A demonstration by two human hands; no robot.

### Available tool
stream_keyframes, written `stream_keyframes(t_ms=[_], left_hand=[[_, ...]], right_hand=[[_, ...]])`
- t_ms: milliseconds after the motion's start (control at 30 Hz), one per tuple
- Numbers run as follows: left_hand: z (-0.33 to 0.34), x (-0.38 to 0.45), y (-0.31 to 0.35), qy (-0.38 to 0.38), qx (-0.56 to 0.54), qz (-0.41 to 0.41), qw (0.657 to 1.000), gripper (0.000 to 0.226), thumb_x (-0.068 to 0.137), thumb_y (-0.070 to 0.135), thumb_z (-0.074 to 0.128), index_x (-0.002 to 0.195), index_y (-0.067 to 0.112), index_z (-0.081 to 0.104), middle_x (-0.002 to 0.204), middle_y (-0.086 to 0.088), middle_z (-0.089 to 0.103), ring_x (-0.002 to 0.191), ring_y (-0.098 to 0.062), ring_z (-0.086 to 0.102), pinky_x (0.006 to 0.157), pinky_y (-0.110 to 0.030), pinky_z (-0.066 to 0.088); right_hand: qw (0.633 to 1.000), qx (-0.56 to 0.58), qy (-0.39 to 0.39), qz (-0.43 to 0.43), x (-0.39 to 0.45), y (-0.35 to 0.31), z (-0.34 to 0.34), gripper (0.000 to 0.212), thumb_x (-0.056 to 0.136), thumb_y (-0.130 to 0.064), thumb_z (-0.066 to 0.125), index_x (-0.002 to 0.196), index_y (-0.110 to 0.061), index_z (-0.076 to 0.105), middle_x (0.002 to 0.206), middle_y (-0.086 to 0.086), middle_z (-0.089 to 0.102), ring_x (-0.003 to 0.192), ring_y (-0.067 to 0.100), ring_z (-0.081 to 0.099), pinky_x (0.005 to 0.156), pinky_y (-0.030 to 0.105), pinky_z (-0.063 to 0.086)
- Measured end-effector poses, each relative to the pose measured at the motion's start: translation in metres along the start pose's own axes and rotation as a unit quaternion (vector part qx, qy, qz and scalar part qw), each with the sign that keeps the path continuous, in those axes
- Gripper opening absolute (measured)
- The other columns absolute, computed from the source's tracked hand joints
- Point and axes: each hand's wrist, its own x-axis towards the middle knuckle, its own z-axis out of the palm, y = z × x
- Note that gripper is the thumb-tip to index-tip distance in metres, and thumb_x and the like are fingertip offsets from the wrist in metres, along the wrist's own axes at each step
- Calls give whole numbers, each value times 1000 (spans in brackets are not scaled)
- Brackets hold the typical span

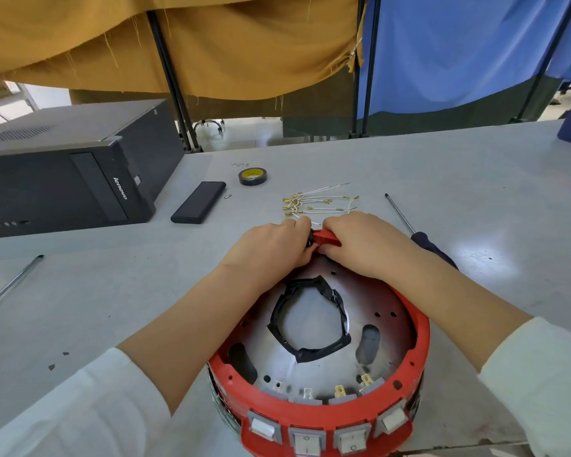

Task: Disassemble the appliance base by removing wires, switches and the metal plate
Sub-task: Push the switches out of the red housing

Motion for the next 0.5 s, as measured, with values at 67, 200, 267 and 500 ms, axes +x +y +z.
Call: stream_keyframes(t_ms=[67, 200, 267, 500], left_hand=[[0, 0, 0, 2, -7, 2, 1000, 28, 96, 44, 34, 94, 16, 38, 96, -6, 59, 81, -35, 62, 51, -34, 27], [0, 0, -1, 10, -6, 17, 1000, 27, 96, 43, 35, 94, 16, 39, 95, -7, 58, 80, -34, 62, 52, -33, 27], [-1, 0, -1, 12, -2, 22, 1000, 28, 96, 43, 35, 96, 15, 40, 96, -7, 58, 80, -35, 62, 52, -34, 27], [-5, 0, 0, 6, -12, 21, 1000, 27, 96, 42, 35, 95, 15, 38, 98, -7, 58, 82, -35, 61, 53, -33, 26]], right_hand=[[1000, -9, 2, -12, -1, 0, 0, 22, 93, -39, 49, 83, -21, 41, 91, 6, 57, 80, 25, 48, 62, 33, 32], [1000, -17, 4, -22, 0, -1, 1, 24, 94, -38, 48, 82, -20, 39, 98, 10, 61, 83, 28, 51, 62, 33, 30], [1000, -20, 5, -24, 0, -1, 1, 24, 94, -37, 49, 82, -20, 39, 97, 9, 61, 80, 27, 49, 62, 33, 30], [1000, -18, 4, -20, -1, 0, 2, 24, 94, -38, 48, 83, -18, 40, 97, 9, 60, 81, 26, 50, 62, 33, 30]])
